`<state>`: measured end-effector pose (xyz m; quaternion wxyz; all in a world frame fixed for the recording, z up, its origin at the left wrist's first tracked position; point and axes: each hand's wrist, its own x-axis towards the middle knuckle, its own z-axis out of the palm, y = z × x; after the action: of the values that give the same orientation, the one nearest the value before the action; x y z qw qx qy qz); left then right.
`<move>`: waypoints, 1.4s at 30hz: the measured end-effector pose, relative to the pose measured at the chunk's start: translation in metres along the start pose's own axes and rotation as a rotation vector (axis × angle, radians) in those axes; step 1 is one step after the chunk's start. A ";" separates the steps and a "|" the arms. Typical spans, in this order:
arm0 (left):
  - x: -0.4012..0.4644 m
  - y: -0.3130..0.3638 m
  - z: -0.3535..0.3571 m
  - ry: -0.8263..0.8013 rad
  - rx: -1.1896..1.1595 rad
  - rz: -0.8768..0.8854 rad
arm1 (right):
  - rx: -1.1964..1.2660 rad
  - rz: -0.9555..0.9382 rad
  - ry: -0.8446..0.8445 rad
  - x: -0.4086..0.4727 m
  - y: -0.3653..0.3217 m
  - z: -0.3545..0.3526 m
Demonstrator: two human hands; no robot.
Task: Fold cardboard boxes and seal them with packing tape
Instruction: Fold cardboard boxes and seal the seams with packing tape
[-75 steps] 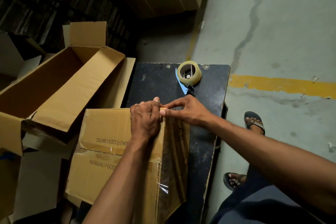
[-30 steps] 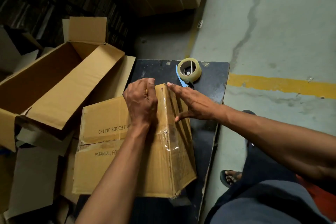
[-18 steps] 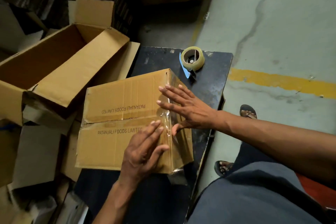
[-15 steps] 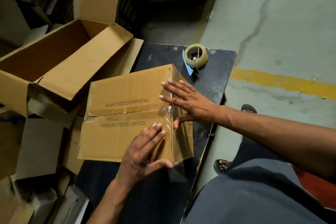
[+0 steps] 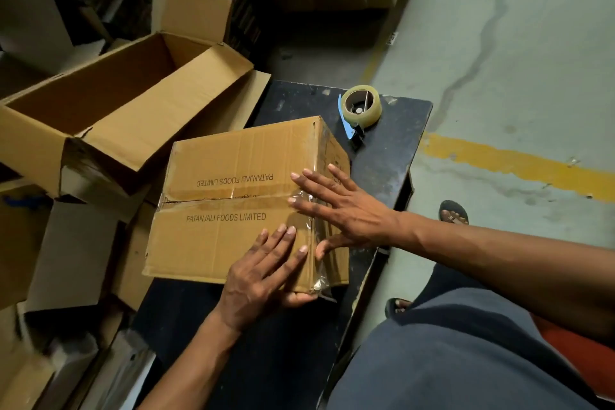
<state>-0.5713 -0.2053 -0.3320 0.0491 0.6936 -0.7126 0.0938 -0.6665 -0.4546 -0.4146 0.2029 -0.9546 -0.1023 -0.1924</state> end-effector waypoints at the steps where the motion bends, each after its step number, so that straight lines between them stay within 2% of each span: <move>1: 0.000 0.001 0.001 -0.002 0.007 -0.007 | -0.022 -0.008 0.000 -0.001 0.002 0.003; 5: -0.004 0.003 0.004 -0.014 -0.005 -0.027 | -0.117 -0.094 -0.044 -0.001 0.017 0.003; 10: -0.003 0.007 0.007 -0.007 0.025 -0.049 | 0.074 -0.036 0.030 -0.001 0.001 -0.007; 16: -0.004 0.010 0.012 -0.011 0.025 -0.085 | 0.076 -0.060 0.066 -0.007 -0.020 0.009; 22: 0.002 0.018 0.006 0.003 -0.012 -0.134 | -0.100 -0.152 -0.039 -0.011 0.000 0.006; 27: 0.000 0.019 -0.003 -0.062 -0.073 -0.161 | 0.104 -0.087 -0.070 -0.011 -0.012 -0.012; 30: 0.004 0.021 -0.002 -0.009 -0.069 -0.193 | 0.161 -0.020 -0.045 -0.013 -0.019 -0.013; 33: 0.007 0.031 0.003 0.056 -0.115 -0.285 | 0.205 -0.014 -0.030 -0.013 -0.022 -0.012; 38: 0.009 0.062 0.011 0.075 -0.257 -0.620 | 0.217 -0.056 -0.068 -0.017 -0.012 -0.016; 42: 0.021 0.074 0.014 0.137 -0.298 -0.816 | 0.194 -0.080 -0.104 -0.017 -0.009 -0.018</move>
<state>-0.6450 -0.2275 -0.3460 0.2286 0.8957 -0.3812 0.0087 -0.6906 -0.4557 -0.4032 0.2811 -0.9343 -0.1689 -0.1399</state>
